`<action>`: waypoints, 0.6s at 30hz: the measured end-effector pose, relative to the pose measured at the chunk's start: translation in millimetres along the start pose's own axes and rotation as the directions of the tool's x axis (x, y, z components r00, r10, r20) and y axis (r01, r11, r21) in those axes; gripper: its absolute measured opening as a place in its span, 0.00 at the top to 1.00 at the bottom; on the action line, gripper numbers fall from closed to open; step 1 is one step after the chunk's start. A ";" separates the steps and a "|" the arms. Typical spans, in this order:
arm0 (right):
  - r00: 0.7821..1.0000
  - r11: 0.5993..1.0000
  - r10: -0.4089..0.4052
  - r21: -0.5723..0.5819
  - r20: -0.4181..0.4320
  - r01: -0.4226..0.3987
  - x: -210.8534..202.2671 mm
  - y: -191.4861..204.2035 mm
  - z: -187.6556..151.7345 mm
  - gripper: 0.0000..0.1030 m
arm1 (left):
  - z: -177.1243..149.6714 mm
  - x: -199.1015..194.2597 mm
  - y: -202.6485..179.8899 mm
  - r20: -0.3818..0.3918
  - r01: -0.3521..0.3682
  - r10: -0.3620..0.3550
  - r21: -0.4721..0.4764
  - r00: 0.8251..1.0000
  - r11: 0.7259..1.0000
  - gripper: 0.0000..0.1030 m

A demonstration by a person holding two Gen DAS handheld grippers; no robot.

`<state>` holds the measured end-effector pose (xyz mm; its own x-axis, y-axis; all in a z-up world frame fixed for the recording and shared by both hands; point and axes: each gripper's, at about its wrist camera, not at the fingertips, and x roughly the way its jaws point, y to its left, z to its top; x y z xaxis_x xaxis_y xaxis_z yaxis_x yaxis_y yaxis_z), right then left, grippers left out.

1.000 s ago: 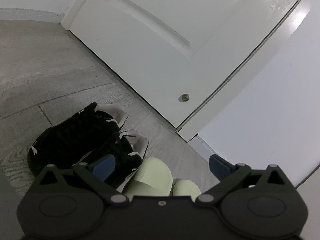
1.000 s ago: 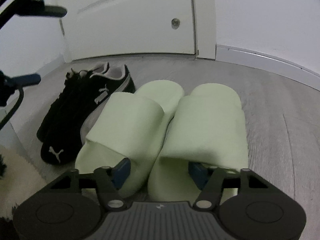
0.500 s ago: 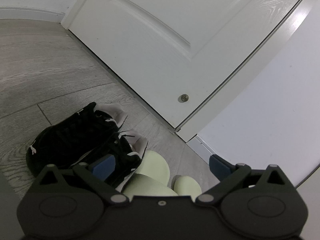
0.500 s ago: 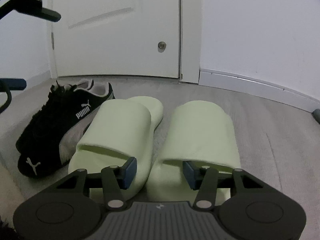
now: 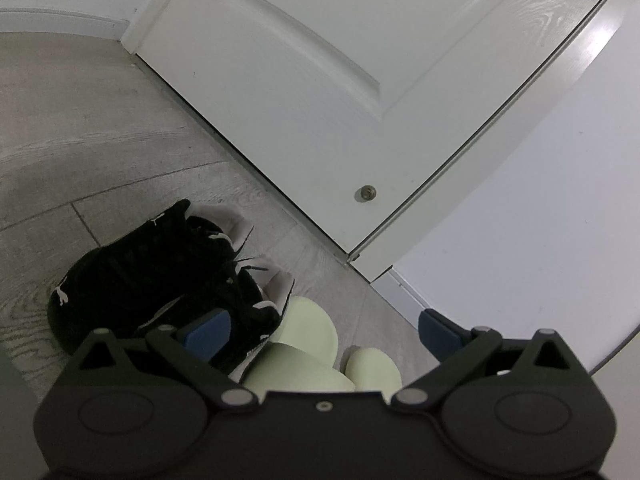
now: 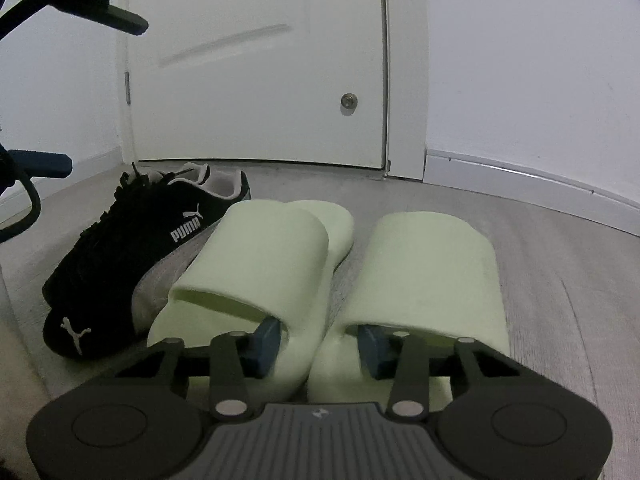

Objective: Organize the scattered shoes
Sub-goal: 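Grasp both pale green slides by their straps with the right gripper, then carry the green slides beside the grey slides and open the right gripper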

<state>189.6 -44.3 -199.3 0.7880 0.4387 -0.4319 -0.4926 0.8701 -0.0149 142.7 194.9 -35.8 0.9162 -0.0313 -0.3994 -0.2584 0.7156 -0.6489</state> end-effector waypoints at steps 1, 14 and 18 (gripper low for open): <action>1.000 1.000 -0.006 -0.010 0.002 0.006 0.4 1.1 0.3 0.64 | -0.1 -0.2 0.2 0.001 0.000 0.000 -0.001 1.000 1.000 0.01; 0.986 0.971 -0.122 -0.190 0.115 0.143 -7.8 6.0 22.3 0.76 | -1.4 -1.0 -3.0 0.021 -0.004 0.004 0.014 1.000 1.000 0.01; 0.978 0.969 -0.154 -0.170 0.140 0.177 -14.6 -1.3 29.1 0.76 | -1.8 -2.1 -5.2 0.035 -0.003 0.002 0.026 0.999 1.000 0.01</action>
<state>189.5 -45.3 -166.7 0.8984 0.3265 -0.2937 -0.4007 0.8831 -0.2443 141.6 189.9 -32.8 0.9260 -0.0053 -0.3776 -0.2529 0.7337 -0.6307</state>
